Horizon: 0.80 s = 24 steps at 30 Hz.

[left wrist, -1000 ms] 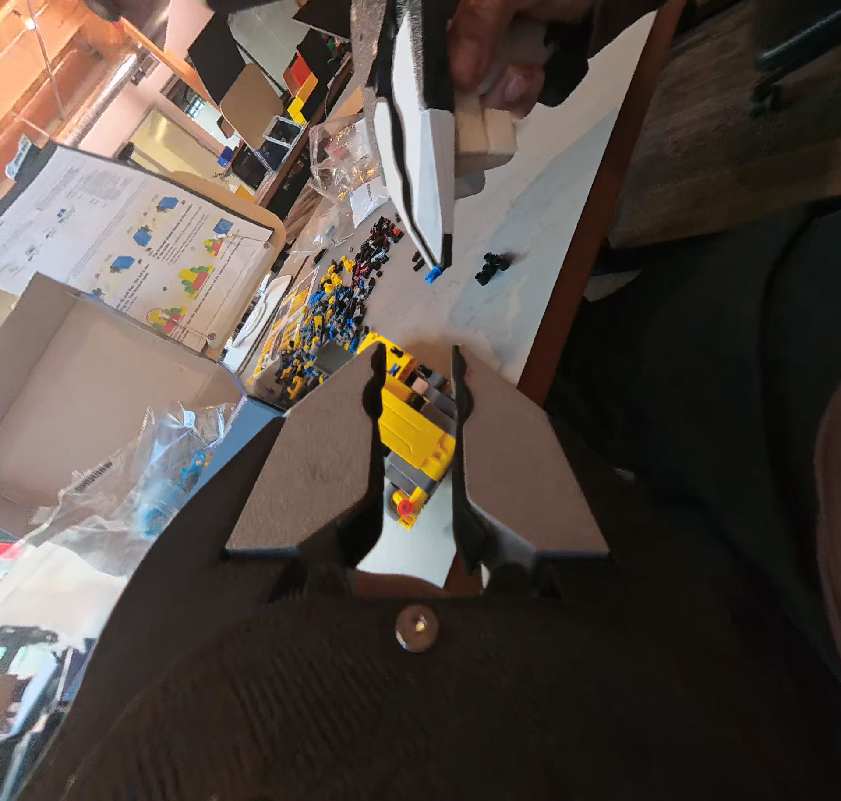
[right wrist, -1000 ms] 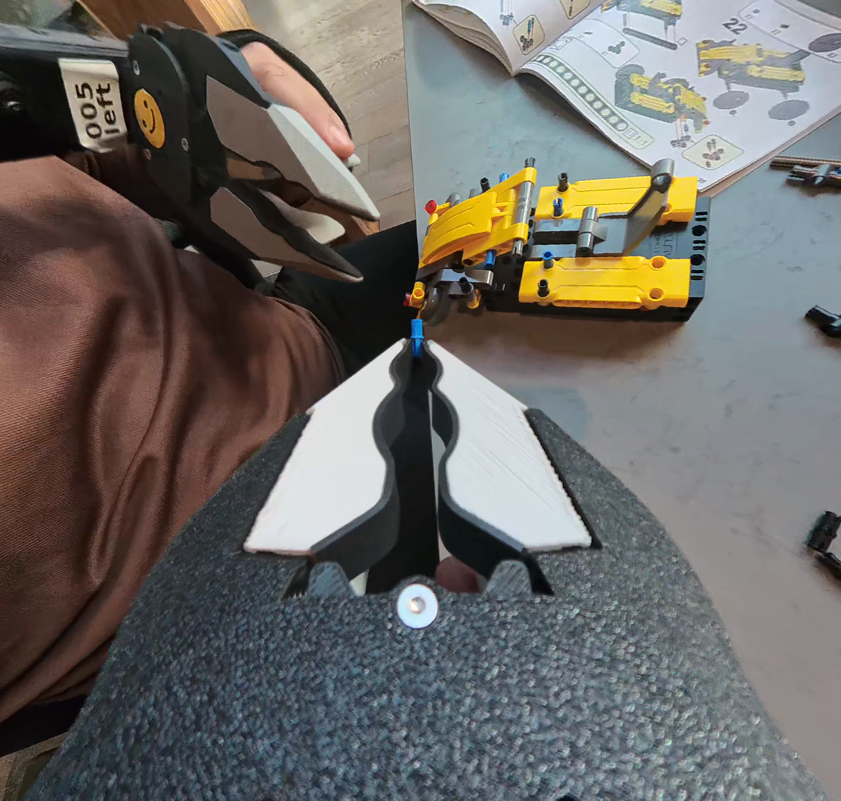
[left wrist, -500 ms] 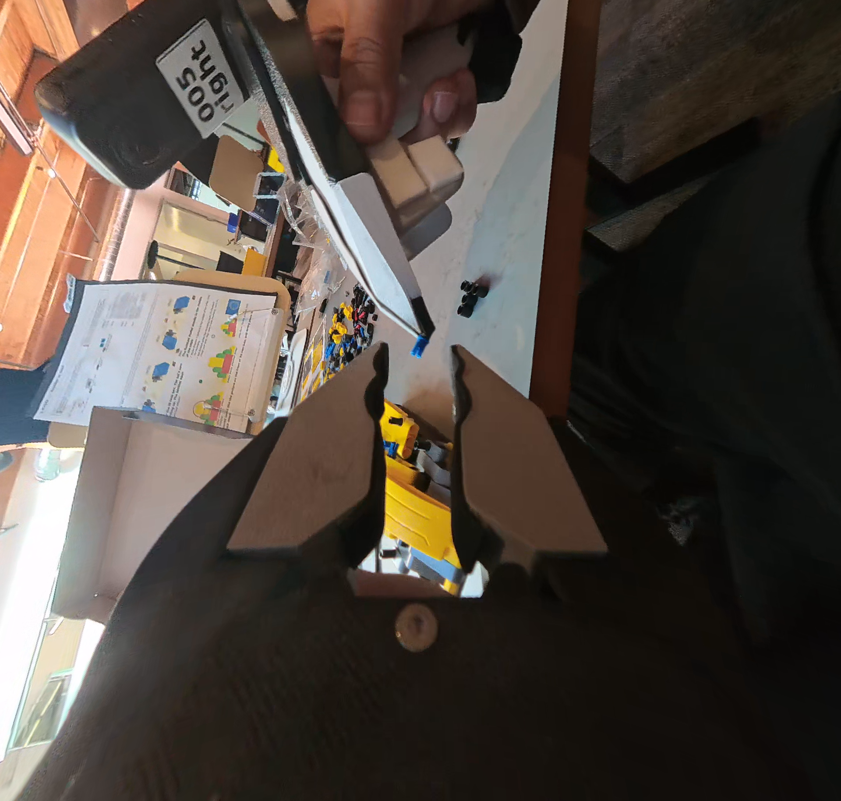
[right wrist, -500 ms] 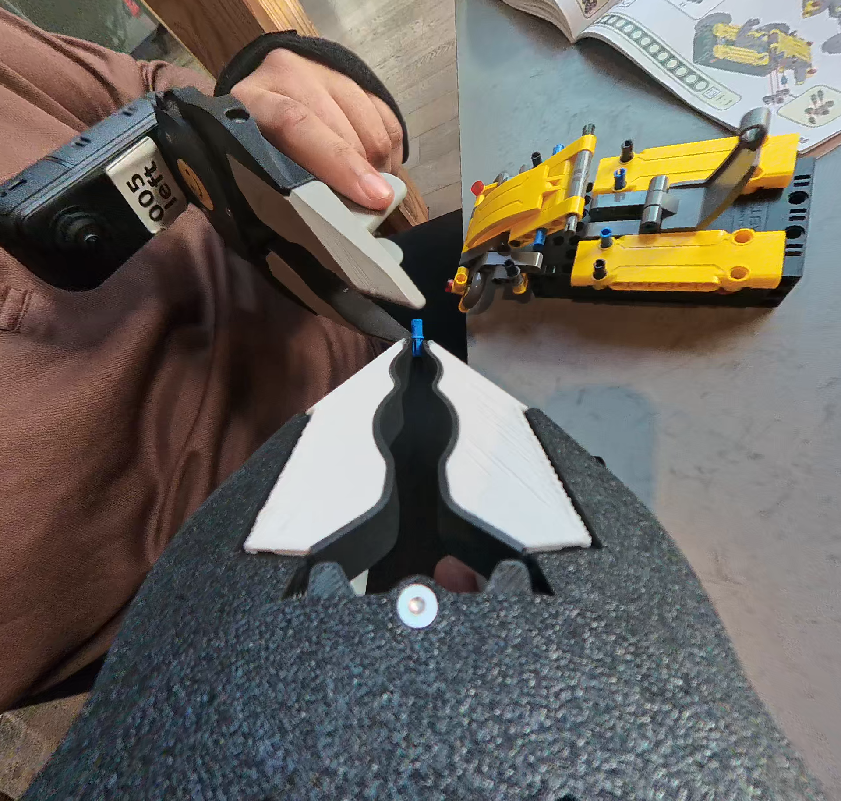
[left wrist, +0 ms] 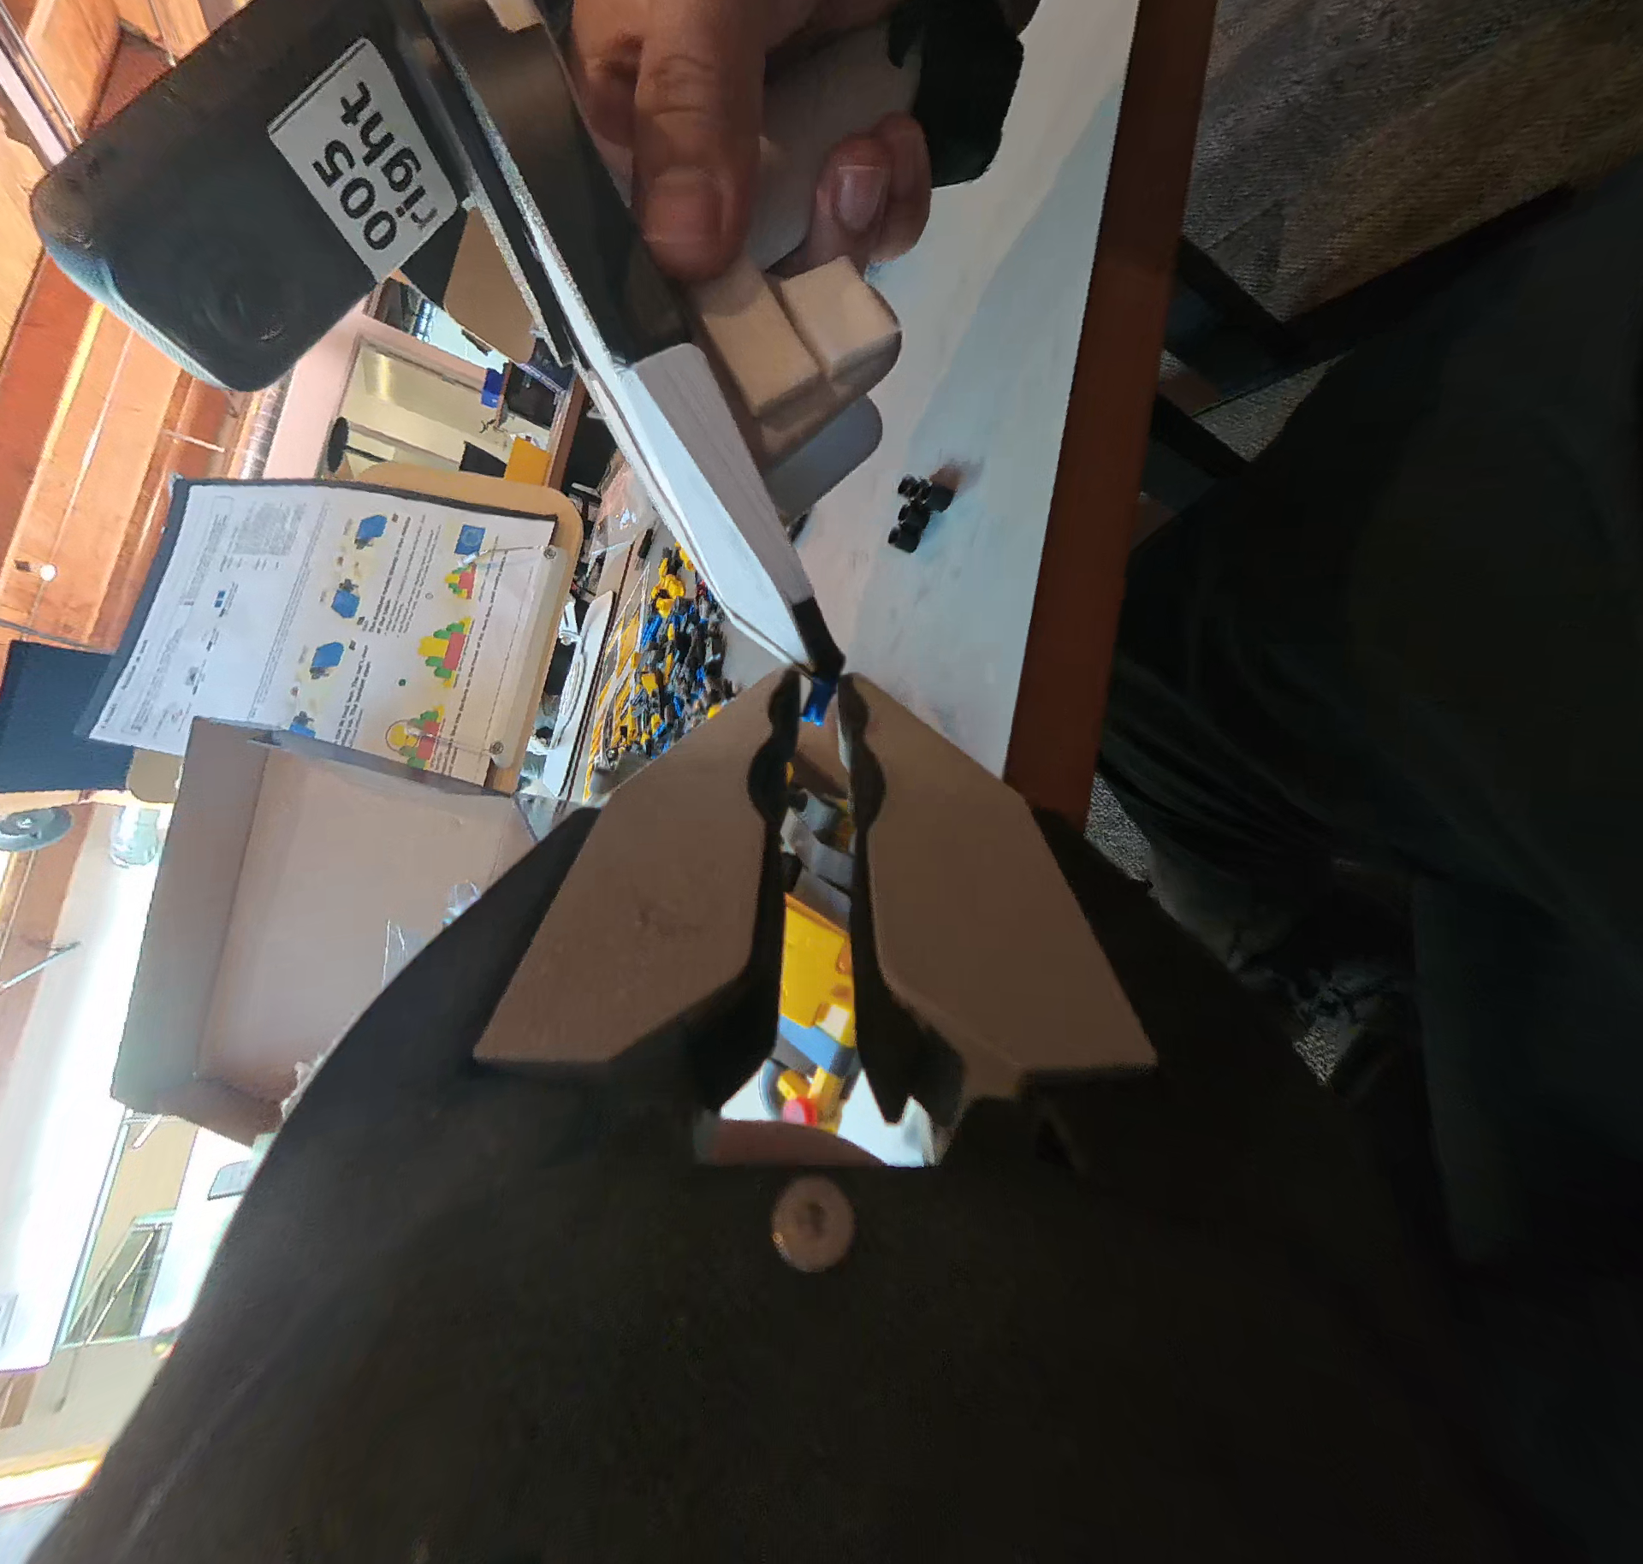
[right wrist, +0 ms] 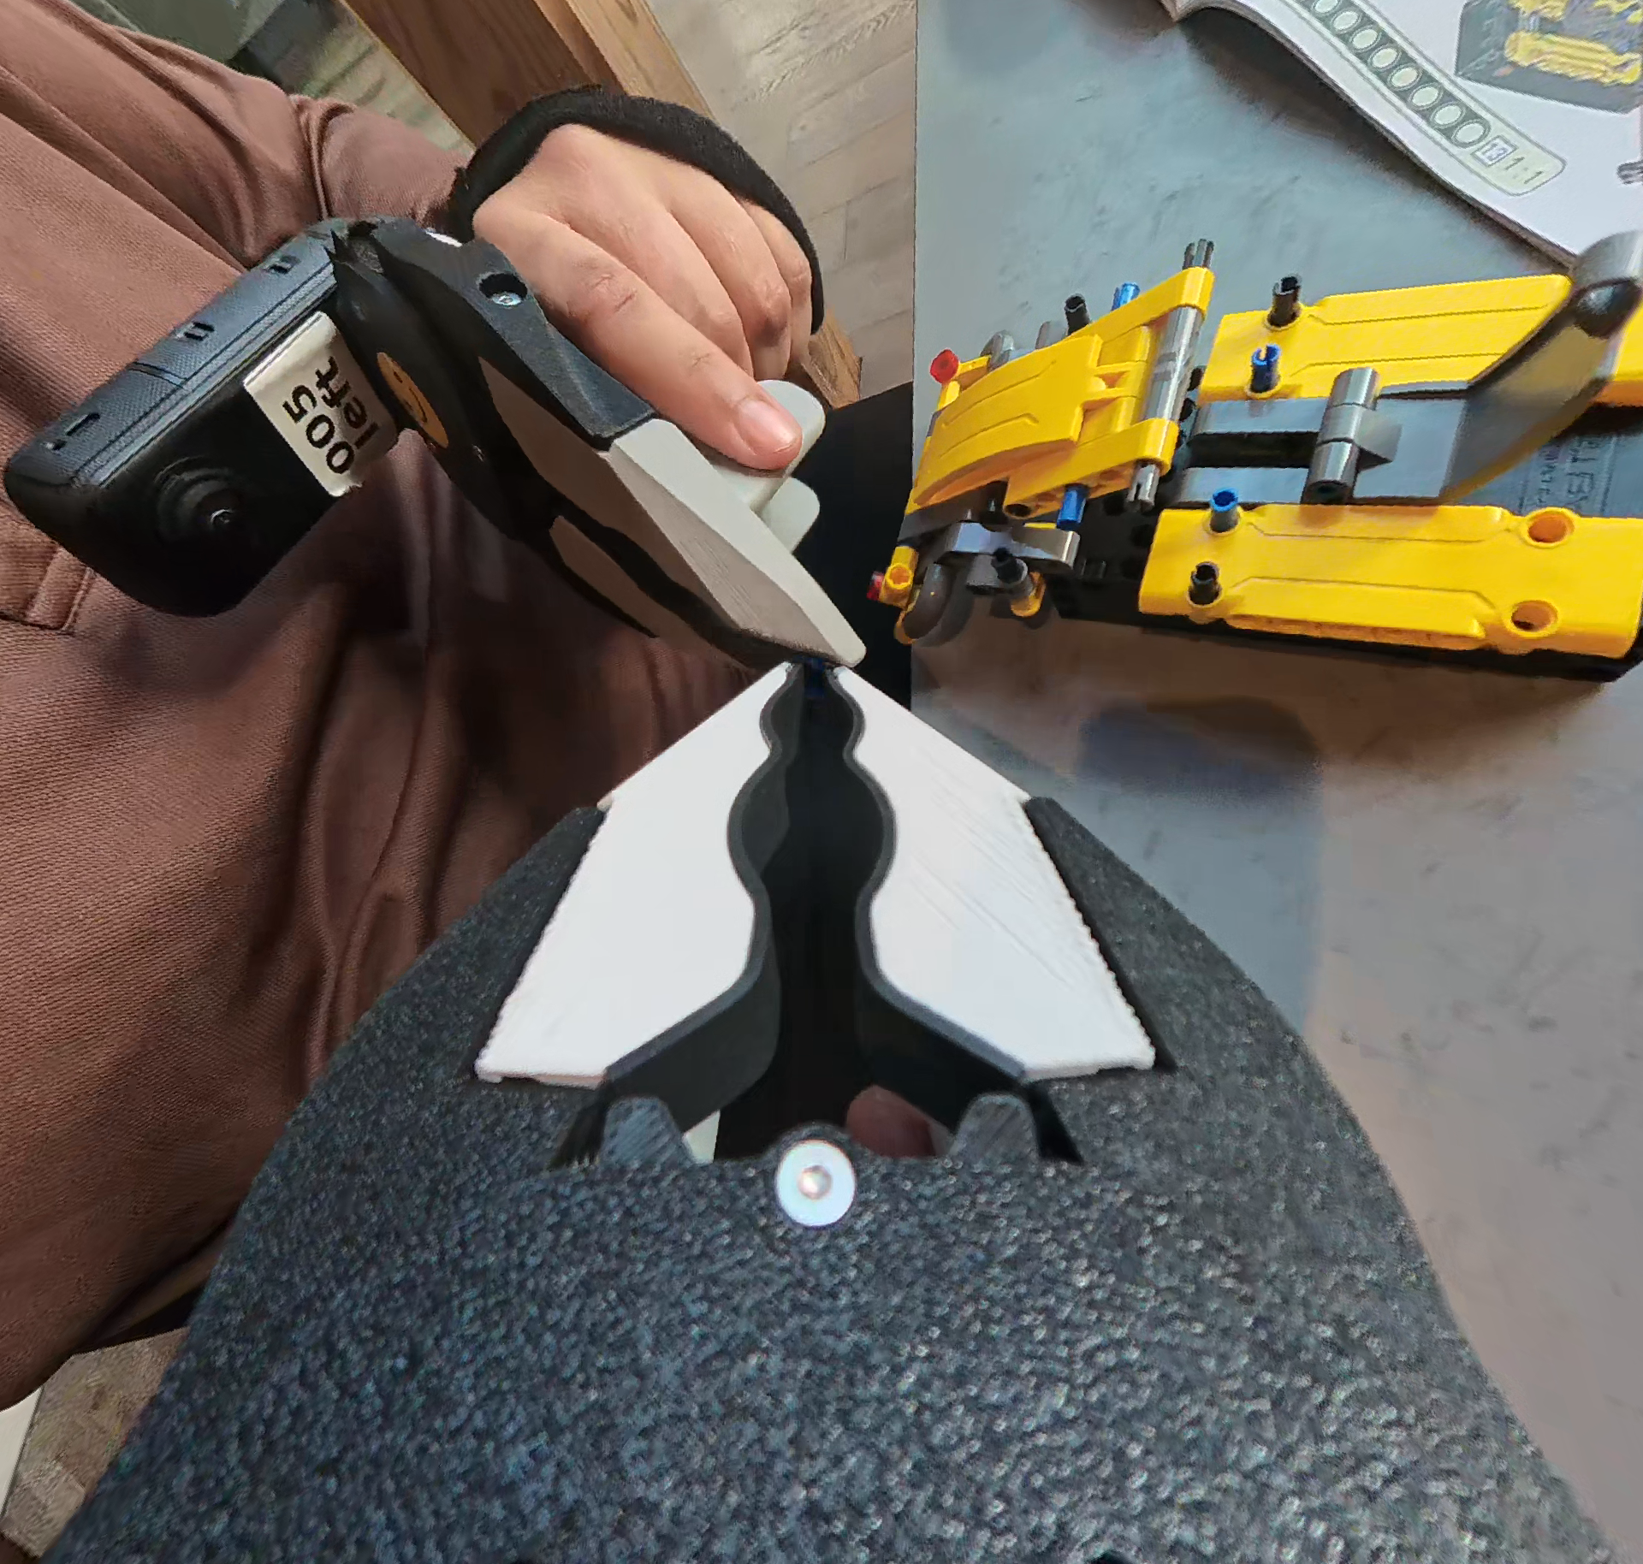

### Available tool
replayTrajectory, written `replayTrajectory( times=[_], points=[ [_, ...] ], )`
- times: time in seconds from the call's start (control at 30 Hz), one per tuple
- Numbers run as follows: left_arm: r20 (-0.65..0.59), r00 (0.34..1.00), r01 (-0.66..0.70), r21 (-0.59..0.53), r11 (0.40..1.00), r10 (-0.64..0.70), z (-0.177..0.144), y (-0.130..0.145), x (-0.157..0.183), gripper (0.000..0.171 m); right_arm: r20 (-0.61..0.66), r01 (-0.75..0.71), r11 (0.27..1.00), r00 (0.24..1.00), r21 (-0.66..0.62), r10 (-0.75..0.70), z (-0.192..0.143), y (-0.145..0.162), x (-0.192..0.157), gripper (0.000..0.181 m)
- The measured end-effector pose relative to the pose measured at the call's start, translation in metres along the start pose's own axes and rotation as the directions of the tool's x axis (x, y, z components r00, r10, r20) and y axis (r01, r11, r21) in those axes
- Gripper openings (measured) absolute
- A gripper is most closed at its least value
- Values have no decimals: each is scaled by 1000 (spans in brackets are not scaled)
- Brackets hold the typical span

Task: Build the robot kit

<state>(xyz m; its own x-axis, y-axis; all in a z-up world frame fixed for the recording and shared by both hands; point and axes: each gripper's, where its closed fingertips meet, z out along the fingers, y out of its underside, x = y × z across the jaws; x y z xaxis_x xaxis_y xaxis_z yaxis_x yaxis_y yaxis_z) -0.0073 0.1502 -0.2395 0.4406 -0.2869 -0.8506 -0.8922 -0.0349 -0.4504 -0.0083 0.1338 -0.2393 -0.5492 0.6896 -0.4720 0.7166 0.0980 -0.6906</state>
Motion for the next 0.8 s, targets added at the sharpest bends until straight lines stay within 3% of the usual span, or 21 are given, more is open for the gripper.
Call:
replayTrajectory(
  times=[0.17,0.57,0.8],
  points=[
    [41,999,-8,-28,1000,9,-2,10,-4,5,-8,-15,1000,1000,6,15,6,-7,5,0],
    [71,997,15,-22,1000,-13,-1,7,-7,11,-31,-30,999,999,31,31,2,-12,8,0],
    [48,977,206,14,978,-206,-5,10,-15,23,-107,-42,996,993,78,51,-25,-12,22,0]
  ],
)
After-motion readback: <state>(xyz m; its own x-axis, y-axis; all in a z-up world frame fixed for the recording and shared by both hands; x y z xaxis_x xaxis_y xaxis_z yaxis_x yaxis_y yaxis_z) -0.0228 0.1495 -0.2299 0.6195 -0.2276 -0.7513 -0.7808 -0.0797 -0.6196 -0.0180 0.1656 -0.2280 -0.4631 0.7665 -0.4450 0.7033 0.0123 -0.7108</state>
